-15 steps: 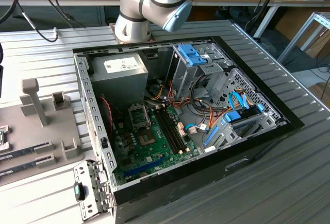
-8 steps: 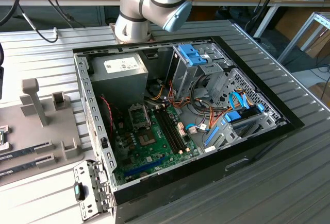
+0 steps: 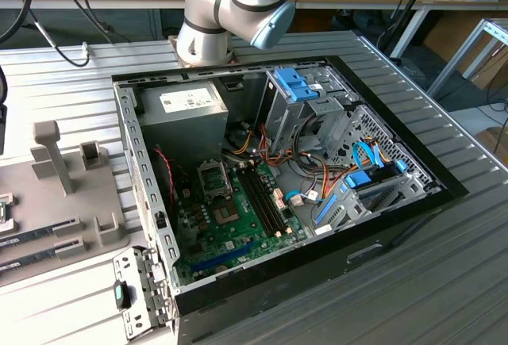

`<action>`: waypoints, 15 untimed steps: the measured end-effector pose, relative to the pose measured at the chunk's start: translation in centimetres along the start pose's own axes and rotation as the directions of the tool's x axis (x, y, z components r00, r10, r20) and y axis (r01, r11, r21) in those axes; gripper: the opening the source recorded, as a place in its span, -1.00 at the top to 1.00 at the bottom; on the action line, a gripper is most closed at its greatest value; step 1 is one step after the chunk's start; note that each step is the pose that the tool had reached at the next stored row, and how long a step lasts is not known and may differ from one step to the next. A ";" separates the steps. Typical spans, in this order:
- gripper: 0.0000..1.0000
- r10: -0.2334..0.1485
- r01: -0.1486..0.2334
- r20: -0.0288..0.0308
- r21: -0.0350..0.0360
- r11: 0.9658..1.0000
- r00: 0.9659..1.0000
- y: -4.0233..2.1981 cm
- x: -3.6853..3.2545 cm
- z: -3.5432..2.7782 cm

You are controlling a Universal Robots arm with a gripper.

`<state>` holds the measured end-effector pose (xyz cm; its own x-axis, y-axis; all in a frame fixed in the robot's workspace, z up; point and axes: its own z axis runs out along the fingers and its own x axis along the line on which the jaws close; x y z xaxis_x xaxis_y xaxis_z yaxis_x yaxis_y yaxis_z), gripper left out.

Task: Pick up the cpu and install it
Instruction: 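Pick up the cpu and move it towards the insertion slot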

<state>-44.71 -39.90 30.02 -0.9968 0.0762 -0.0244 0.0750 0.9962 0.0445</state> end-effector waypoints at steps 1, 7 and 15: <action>0.04 0.000 0.000 0.000 0.000 1.000 1.000 0.00 0.00 0.03; 0.04 0.000 0.000 0.000 0.000 1.000 1.000 -0.01 0.01 0.26; 0.04 0.000 0.000 0.000 0.000 1.000 1.000 -0.03 0.02 0.58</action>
<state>-44.71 -39.90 29.44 -0.9968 0.0762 -0.0244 0.0751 0.9962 0.0445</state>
